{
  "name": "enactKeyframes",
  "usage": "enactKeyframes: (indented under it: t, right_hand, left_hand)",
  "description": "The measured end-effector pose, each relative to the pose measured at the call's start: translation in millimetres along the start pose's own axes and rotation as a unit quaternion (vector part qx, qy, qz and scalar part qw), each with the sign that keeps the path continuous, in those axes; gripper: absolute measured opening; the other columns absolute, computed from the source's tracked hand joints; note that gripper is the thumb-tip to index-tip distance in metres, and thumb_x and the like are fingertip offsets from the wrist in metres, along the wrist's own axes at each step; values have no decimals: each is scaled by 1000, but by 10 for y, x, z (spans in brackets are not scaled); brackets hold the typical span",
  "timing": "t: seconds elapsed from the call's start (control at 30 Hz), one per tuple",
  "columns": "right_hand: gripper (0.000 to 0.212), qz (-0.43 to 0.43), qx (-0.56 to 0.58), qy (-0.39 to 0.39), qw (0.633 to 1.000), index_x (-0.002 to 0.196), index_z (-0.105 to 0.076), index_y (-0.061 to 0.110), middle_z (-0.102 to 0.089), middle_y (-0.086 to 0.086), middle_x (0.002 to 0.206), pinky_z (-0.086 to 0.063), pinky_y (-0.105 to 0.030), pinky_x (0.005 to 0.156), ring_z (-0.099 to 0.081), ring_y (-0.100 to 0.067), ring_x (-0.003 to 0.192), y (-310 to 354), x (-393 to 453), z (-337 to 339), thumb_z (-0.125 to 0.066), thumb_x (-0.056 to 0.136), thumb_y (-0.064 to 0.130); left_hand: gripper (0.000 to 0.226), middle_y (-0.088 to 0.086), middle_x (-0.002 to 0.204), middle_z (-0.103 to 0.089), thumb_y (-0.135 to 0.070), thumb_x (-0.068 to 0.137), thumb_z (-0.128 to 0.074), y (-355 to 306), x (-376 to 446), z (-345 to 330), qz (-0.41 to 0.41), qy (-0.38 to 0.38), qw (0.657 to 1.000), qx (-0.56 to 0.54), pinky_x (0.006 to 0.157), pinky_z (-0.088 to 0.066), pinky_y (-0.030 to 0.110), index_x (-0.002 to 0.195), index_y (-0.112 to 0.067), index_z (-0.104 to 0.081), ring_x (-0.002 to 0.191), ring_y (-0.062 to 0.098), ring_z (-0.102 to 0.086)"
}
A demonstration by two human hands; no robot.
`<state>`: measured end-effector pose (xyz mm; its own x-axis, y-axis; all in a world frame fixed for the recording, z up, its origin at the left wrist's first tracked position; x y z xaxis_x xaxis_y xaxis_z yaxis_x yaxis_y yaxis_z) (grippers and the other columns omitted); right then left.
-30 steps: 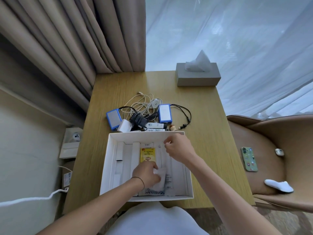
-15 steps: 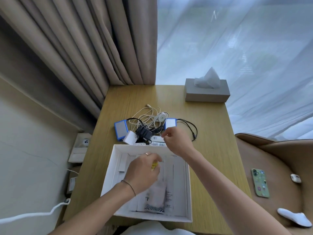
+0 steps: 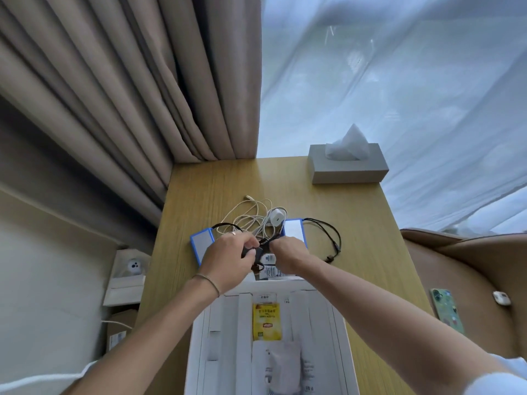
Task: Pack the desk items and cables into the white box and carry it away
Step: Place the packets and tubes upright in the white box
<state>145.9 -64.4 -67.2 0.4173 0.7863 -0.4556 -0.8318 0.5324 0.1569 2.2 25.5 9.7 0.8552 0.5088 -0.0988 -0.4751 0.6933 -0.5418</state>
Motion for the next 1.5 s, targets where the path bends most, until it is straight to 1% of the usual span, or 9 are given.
enactKeyframes:
  t: [0.37, 0.43, 0.53, 0.67, 0.87, 0.97, 1.17, 1.3, 1.5]
  right_hand:
    - [12, 62, -221, 22, 973, 98, -68, 19, -59, 0, 77, -41, -31, 58, -55, -22, 66, 174, 218, -47, -65, 89, 13]
    - [6, 48, -183, 13, 982, 87, -65, 18, -55, 2, 68, -42, -30, 56, -54, -22, 63, 106, 211, 6, -69, 86, 21]
    - [41, 7, -88, -9, 996, 66, -51, 14, -43, 1, 57, -31, -27, 44, -45, -18, 49, -80, 117, 106, -70, 81, 47]
    - [39, -91, 105, -38, 990, 62, -60, 9, -49, -2, 56, -27, -28, 47, -40, -22, 49, -447, -106, 245, -66, 81, 42]
    - [31, -201, 492, -101, 841, 80, -75, 7, -40, 13, 42, -30, -24, 46, -35, -7, 41, -717, -521, 272, -71, 90, 36]
    - [25, -206, 553, -117, 799, 88, -79, 16, -53, 14, 49, -40, -22, 52, -45, -5, 49, -649, -709, 248, -71, 90, 39]
    - [25, -190, 636, -132, 736, 88, -79, 10, -73, -16, 85, -51, -39, 71, -59, -24, 74, -466, -912, 248, -71, 90, 34]
    - [23, -179, 651, -140, 724, 92, -79, 9, -74, -24, 99, -54, -44, 76, -62, -27, 81, -384, -1019, 274, -71, 91, 30]
    - [21, -160, 666, -129, 717, 94, -79, 9, -75, -22, 97, -54, -38, 70, -64, -23, 75, -305, -1169, 313, -71, 92, 29]
  left_hand:
    - [15, -11, 98, -71, -22, 92, -60, 376, 106, -22, 25, 56, 998, -28, 84, -56, 36, 102, -27, -70, 93, 9, -64]
    - [15, -11, 96, -71, -23, 92, -59, 369, 145, -55, 19, 68, 997, -28, 82, -57, 36, 101, -27, -70, 90, 8, -65]
    - [16, -12, 90, -69, -25, 92, -57, 320, 226, -142, 13, 101, 995, -17, 77, -58, 36, 100, -29, -69, 83, 8, -64]
    - [18, -11, 88, -69, -25, 92, -54, 190, 369, -349, -7, 154, 988, -13, 75, -56, 33, 100, -30, -70, 82, 10, -64]
    - [23, 0, 107, -69, -18, 95, -51, -19, 628, -773, -66, 225, 969, 71, 85, -55, 38, 109, -25, -68, 95, 21, -63]
    - [25, 3, 110, -64, -12, 91, -53, -75, 734, -964, -123, 263, 946, 146, 83, -52, 36, 111, -23, -65, 98, 25, -60]
    - [9, -3, 79, -60, -16, 83, -57, -205, 879, -1204, -192, 323, 892, 250, 65, -50, 34, 81, -24, -58, 70, 21, -56]
    - [36, -5, 59, -39, -25, 86, -55, -255, 913, -1316, -245, 308, 867, 307, 56, -38, 31, 60, -23, -31, 53, 17, -41]
    - [29, -4, 59, -47, -22, 74, -62, -302, 916, -1264, -225, 318, 878, 279, 44, -29, 26, 56, -27, -39, 51, 12, -43]
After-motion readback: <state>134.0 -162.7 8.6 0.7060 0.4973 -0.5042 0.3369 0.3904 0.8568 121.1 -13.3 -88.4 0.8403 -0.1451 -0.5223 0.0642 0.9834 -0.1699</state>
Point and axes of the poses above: each hand's wrist, its own x-axis towards the middle knuckle, its own z-axis out of the back of the hand, y = z × x, the point moved 1 cm from there along x, towards the middle knuckle
